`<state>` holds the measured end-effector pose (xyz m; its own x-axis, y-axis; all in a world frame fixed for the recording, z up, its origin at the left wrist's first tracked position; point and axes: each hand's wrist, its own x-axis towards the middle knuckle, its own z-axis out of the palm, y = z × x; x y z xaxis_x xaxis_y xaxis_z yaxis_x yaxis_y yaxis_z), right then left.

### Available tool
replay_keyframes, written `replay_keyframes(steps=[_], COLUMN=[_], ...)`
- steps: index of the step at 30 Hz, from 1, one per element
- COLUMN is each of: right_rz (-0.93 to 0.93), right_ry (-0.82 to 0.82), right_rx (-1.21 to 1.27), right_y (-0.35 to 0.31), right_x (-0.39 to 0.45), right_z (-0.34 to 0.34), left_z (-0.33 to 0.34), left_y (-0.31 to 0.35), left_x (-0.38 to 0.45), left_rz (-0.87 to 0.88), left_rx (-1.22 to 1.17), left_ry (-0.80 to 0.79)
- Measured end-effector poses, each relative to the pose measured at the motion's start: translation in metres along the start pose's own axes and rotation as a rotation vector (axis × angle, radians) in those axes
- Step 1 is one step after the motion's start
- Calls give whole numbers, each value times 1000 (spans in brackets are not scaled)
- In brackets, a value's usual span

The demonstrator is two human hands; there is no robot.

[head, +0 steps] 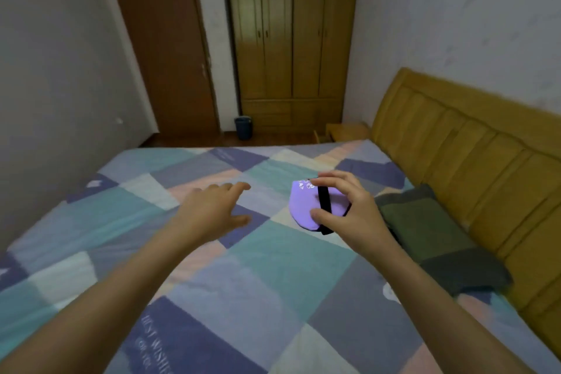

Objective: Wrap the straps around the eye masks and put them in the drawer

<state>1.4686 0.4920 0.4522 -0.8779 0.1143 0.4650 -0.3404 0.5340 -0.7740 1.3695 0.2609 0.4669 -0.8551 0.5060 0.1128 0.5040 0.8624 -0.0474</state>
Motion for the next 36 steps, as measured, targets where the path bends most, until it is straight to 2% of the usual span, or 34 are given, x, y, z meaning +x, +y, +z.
replay_keyframes(steps=[8,14,19,25,28,36], right_rz=[-289,-504,-656,-768,-766,-758], right_ry=[-164,-349,-492,-663,-724,-876], right_rx=[130,246,390,586,670,714], right_y=[-152,-260,-365,-498,-552,-640], right_x=[8,-16,-58,-136,-176,-229], right_z=[39,122,215,336,391,536], left_z=[-127,-177,-217,-246,-249,-248], left_y=[-61,-128,-167,-230,-262,-361], left_x=[-161,-308,-440,-606,-685,-821], left_rz=[-303,-543,-731,-950,-1058,-1165], left_rx=[79,85,209,257,239,233], left_ry=[169,235,273,317,314,282])
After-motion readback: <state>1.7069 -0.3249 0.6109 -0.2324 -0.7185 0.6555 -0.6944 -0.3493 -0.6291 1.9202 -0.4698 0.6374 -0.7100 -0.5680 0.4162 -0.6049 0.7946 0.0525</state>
